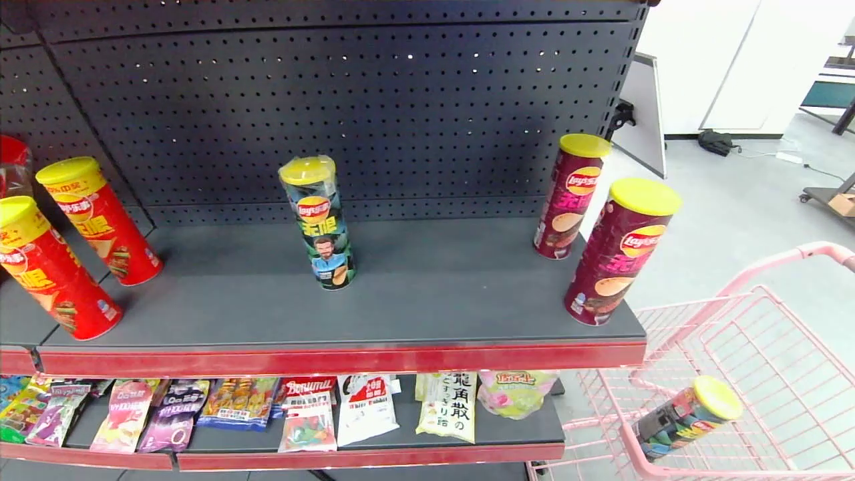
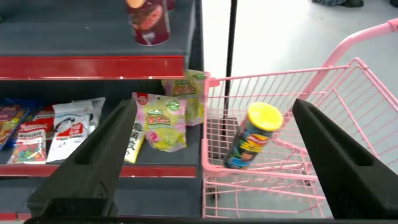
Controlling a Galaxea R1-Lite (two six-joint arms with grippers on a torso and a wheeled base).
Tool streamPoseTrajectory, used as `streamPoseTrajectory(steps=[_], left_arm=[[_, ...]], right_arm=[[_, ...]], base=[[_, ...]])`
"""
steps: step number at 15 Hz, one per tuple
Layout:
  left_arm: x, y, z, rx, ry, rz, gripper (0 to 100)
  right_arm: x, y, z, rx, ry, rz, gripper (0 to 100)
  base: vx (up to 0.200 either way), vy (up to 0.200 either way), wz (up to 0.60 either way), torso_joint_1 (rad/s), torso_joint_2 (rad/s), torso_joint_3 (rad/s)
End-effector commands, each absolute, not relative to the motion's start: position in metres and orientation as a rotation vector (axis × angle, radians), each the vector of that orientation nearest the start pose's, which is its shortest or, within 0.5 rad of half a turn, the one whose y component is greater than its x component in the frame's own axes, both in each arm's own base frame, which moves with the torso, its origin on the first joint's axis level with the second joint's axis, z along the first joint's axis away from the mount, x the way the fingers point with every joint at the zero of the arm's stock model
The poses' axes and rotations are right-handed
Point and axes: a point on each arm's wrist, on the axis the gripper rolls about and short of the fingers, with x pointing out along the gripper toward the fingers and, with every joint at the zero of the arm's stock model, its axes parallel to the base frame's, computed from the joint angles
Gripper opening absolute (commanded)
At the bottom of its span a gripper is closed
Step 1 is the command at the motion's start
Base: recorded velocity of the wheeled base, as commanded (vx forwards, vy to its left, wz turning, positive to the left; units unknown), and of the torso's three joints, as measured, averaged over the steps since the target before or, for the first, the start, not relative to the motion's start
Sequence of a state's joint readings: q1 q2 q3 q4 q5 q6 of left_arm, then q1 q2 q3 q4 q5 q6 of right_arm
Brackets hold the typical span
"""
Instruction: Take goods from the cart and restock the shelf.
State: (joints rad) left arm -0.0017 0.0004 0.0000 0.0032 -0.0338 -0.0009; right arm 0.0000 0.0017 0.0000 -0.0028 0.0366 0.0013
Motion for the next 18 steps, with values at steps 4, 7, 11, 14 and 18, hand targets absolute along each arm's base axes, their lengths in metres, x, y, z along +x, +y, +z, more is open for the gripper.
streamPoseTrajectory(steps=[4, 7, 11, 14, 18], left_arm=[[-0.0228, -0.0007, 0.0752, -0.002, 0.003, -0.035, 100], [-0.0228, -0.0007, 0.0752, -0.002, 0.003, -0.035, 100], [-0.0228, -0.0007, 0.0752, -0.002, 0.003, -0.035, 100], [-0.0228, -0.0007, 0.0752, -0.002, 0.003, -0.035, 100], [-0.0228, -0.0007, 0.0752, -0.002, 0.003, -0.035, 100]], right_arm=[[-0.0227, 0.0008, 0.0758, 0.003, -0.001, 0.037, 100], [-0.0226, 0.0008, 0.0759, 0.003, 0.0, 0.037, 100], [-0.0226, 0.0008, 0.0759, 0.005, 0.0, 0.035, 100], [-0.0226, 0.0008, 0.0759, 0.005, 0.0, 0.035, 100], [-0.0226, 0.0008, 0.0759, 0.005, 0.0, 0.035, 100]], base=[[0.0, -0.2, 0.0, 0.001, 0.0, 0.005], [0.0, -0.2, 0.0, 0.007, 0.01, 0.004], [0.0, 0.0, -0.15, 0.002, 0.0, 0.001], [0.0, 0.0, -0.6, -0.002, 0.0, 0.002], [0.0, 0.0, -0.6, 0.005, 0.0, 0.001]])
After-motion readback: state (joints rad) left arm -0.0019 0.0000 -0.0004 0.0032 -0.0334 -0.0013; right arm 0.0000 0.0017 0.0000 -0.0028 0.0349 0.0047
